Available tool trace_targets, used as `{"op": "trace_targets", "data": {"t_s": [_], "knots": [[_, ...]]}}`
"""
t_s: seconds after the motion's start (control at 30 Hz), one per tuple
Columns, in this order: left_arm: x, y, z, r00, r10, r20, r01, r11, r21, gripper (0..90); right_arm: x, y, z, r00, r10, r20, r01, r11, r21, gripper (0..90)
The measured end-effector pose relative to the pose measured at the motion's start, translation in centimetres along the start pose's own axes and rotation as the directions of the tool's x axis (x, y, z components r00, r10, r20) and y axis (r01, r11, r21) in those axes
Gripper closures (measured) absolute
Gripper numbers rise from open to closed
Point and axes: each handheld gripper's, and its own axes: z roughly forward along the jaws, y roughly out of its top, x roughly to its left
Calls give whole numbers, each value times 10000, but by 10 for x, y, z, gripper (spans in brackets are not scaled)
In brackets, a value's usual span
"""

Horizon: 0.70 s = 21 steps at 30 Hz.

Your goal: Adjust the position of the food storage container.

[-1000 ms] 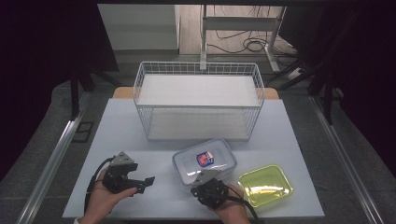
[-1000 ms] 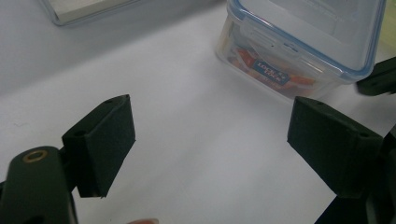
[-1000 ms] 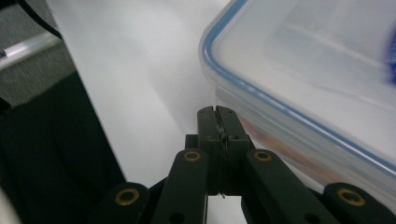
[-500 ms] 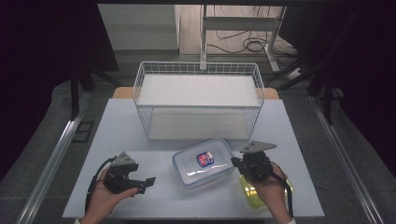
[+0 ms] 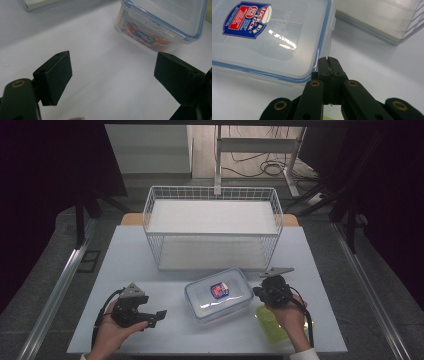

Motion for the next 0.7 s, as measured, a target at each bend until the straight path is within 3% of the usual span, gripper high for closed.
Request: {"op": "trace_targets", "data": {"t_s": [0.3, 0.6, 0.7], "knots": [[1, -1, 2, 10000, 4, 19, -4, 10000, 90, 146, 2, -1, -2, 9999, -121, -66, 121, 9999, 49, 895], [2, -1, 3, 10000, -31, -51, 31, 9999, 98, 147, 3, 0, -1, 9988, -108, -482, 113, 9999, 90, 896], [3, -1, 3, 9999, -75, -106, 76, 9999, 111, 145, 9, 1, -1, 9968, -330, -723, 343, 9993, 176, 896]]}}
